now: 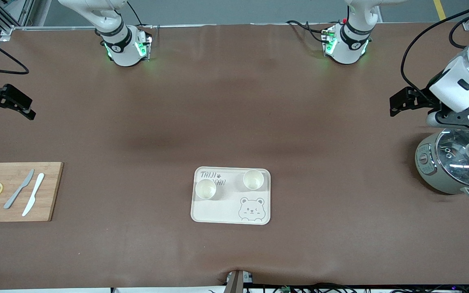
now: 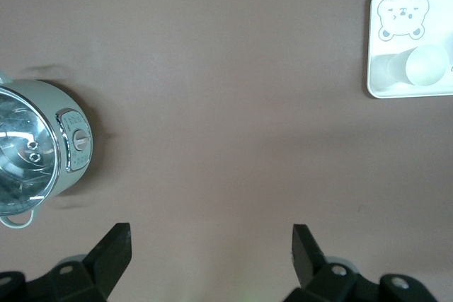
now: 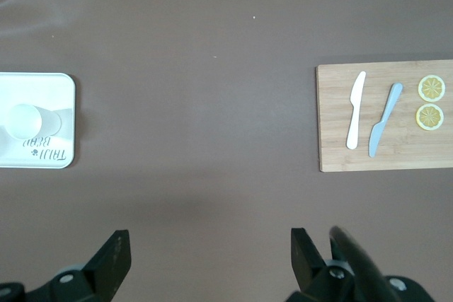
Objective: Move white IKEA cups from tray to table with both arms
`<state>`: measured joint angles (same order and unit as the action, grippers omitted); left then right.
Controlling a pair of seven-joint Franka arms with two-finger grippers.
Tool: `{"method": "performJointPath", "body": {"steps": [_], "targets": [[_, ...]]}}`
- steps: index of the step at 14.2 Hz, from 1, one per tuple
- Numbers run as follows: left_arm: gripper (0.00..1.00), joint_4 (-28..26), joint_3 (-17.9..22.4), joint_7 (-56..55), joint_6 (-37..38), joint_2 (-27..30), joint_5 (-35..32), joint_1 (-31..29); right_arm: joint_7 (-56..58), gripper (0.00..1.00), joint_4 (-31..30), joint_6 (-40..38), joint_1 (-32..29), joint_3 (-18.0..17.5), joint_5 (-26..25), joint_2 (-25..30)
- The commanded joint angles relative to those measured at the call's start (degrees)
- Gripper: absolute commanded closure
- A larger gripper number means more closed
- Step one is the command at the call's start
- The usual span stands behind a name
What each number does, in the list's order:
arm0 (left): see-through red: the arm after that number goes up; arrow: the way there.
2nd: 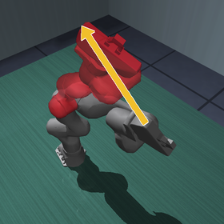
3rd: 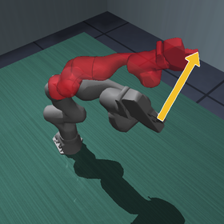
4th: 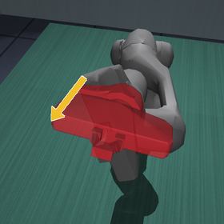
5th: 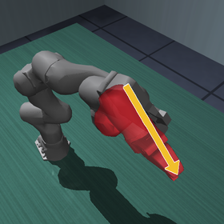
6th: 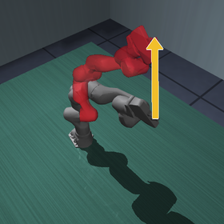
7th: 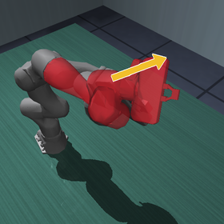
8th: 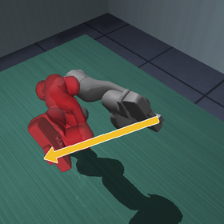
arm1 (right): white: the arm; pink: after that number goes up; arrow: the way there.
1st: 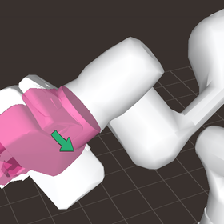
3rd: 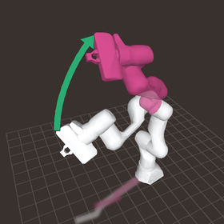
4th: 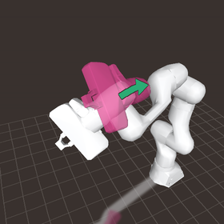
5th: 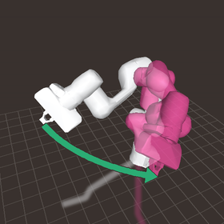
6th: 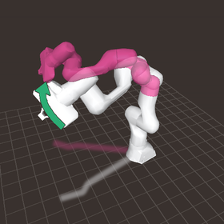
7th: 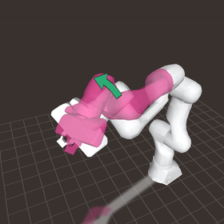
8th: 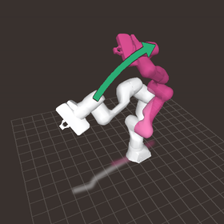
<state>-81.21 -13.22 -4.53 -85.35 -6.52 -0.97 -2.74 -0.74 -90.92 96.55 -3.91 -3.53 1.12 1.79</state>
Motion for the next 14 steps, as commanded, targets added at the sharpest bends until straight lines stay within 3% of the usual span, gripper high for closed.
{"method": "performJointPath", "body": {"steps": [1,14], "targets": [[0.0,0.1,0.1,0.4,-0.3,0.1,0.8,0.0,0.7,0.0,0.7,-0.3,-0.6,-0.2,1.0,-0.2],[0.0,-0.3,0.1,0.9,0.3,0.2,0.9,0.0,0.8,0.0,1.2,-4.9,-0.1,-0.2,1.0,0.1]]}}
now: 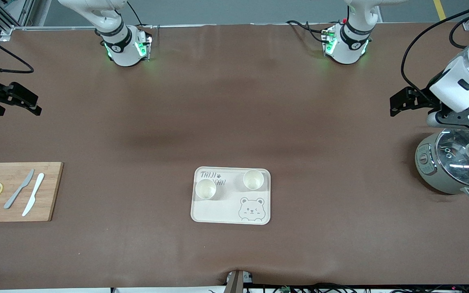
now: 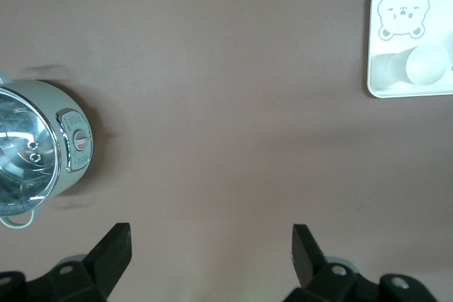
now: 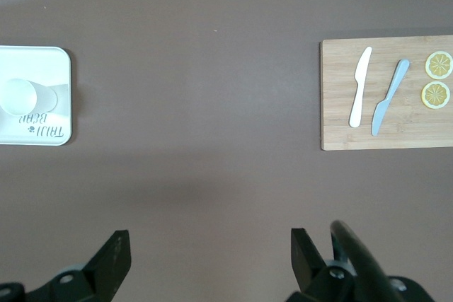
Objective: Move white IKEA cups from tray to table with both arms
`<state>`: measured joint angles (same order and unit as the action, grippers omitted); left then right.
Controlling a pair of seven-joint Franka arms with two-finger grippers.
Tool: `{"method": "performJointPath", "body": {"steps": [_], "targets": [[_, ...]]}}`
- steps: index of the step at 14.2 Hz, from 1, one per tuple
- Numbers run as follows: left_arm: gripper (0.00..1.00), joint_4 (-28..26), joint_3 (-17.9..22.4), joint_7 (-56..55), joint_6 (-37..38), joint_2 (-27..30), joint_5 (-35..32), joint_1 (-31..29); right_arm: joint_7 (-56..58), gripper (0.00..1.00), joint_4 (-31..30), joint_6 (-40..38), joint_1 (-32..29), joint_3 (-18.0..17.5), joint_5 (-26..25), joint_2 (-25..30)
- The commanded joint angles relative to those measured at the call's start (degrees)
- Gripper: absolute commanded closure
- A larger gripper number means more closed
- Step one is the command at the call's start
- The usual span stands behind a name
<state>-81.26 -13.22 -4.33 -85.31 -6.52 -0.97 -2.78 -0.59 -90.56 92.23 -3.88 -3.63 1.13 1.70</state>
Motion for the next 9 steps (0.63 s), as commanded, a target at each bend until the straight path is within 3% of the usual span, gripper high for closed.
{"method": "performJointPath", "body": {"steps": [1,4,9], "targets": [[0.0,-0.3,0.1,0.7,0.2,0.1,0.8,0.1,0.7,0.0,0.8,-0.6,-0.2,-0.2,1.0,0.1],[0.0,-2.1,0.1,0.7,-1.1,-0.1,0.4,0.3,0.7,0.0,0.8,-0.6,-0.2,-0.2,0.6,0.1],[0.0,-7.0,-1.3,-4.2,-10.1,-0.7,0.9,1.4,1.1,0.0,0.8,-0.6,-0.5,-0.1,0.2,-0.2]]}}
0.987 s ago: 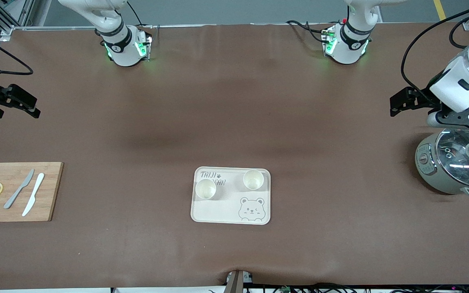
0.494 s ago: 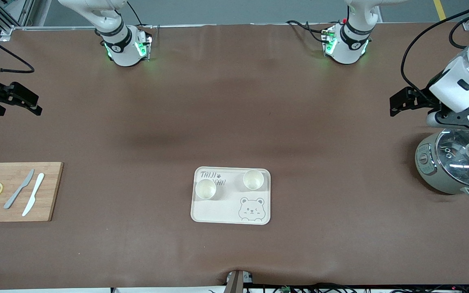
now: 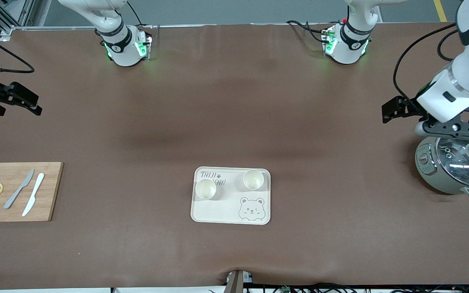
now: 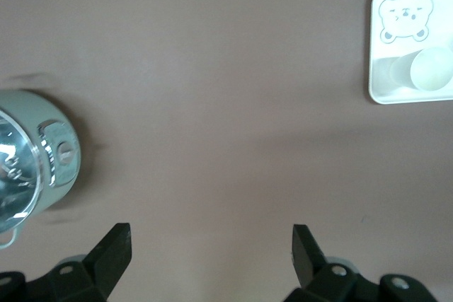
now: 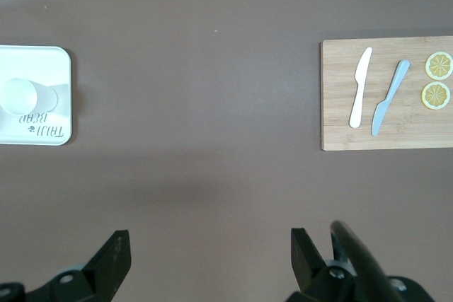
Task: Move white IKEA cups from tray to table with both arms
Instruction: 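Move the left gripper over the white cup on the tray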
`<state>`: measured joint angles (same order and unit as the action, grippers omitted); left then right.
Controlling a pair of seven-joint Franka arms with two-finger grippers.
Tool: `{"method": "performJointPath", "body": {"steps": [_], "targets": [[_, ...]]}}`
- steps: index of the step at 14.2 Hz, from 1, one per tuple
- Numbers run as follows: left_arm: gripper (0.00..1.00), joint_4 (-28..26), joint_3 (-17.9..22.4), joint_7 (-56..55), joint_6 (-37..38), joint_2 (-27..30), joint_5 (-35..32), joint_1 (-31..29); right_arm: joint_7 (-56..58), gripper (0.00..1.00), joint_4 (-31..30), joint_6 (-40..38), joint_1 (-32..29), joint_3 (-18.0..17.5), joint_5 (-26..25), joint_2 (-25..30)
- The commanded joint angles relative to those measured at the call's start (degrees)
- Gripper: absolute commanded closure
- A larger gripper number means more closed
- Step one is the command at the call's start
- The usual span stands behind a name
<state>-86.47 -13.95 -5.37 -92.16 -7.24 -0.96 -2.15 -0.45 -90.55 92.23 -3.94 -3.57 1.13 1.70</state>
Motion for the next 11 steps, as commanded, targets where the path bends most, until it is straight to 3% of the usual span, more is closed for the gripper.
{"method": "performJointPath", "body": {"steps": [1,7,9,11], "targets": [[0.0,-1.5,-0.7,-6.8,-4.2,-1.4,1.0,1.5,0.9,0.0,0.8,-0.5,-0.4,-0.1,0.1,-0.3],[0.0,0.1,-0.6,-13.2,-7.9,-9.2,-0.1,9.0,0.7,0.0,0.8,-0.1,-0.6,-0.1,0.3,-0.9],[0.0,2.5,-0.8,-23.3,-8.4,-13.6,-8.0,14.2,0.8,0.0,0.8,0.4,-0.8,-0.1,1.1,-1.8],[0.0,6.0,-0.7,-24.2,-8.4,-18.1,-12.9,17.4,0.6,0.0,0.8,0.5,-0.5,-0.1,0.5,-1.8]]}}
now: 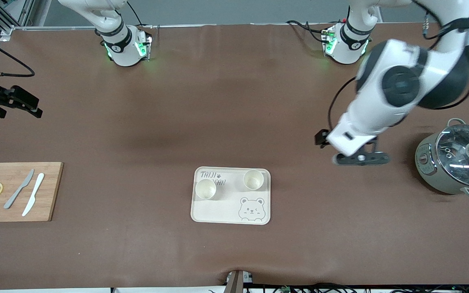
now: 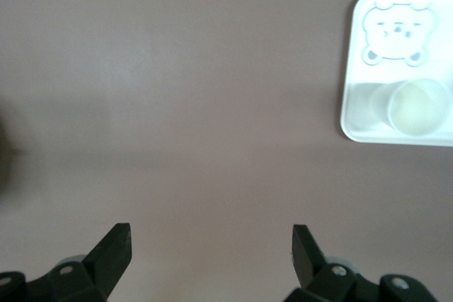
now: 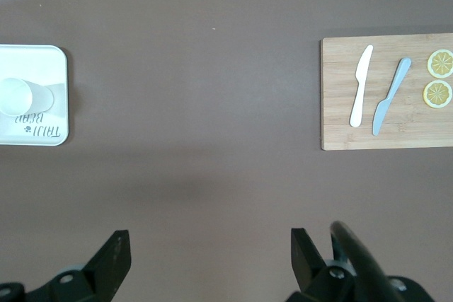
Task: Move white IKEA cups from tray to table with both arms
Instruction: 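Move the left gripper over the white cup on the tray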
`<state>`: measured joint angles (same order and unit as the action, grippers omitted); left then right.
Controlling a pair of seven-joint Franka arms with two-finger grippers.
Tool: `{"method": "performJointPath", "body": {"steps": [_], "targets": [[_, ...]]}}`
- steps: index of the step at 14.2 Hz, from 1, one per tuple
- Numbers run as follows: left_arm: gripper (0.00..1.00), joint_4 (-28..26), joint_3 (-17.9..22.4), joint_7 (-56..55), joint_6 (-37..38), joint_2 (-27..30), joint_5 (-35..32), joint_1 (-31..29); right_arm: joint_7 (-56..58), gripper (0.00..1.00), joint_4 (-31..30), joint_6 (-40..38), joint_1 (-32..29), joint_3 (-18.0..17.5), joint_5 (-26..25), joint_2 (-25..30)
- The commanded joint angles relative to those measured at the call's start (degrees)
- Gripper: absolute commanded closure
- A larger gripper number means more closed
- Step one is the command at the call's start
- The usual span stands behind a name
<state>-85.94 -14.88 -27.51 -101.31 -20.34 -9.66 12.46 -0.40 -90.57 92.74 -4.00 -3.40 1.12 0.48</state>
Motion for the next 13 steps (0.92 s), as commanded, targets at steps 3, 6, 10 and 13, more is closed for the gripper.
{"method": "performJointPath", "body": {"steps": [3,6,10,13], "targets": [[0.0,8.9,0.1,-1.8,-1.3,-10.1,-4.1,3.6,0.6,0.0,0.8,0.4,-0.5,-0.3,0.3,-0.6],[0.0,9.0,0.1,-2.2,-8.0,-13.0,-4.2,4.5,0.8,0.0,0.7,0.9,-0.7,-0.3,0.5,-0.9],[0.0,9.1,0.3,-2.7,-13.6,-15.7,-4.2,6.1,0.9,0.0,0.5,0.8,-0.7,-0.2,0.4,-0.9],[0.0,9.1,0.3,-2.7,-16.6,-17.0,-4.2,6.2,0.9,0.0,0.5,0.9,-0.7,-0.2,0.4,-1.0]]}}
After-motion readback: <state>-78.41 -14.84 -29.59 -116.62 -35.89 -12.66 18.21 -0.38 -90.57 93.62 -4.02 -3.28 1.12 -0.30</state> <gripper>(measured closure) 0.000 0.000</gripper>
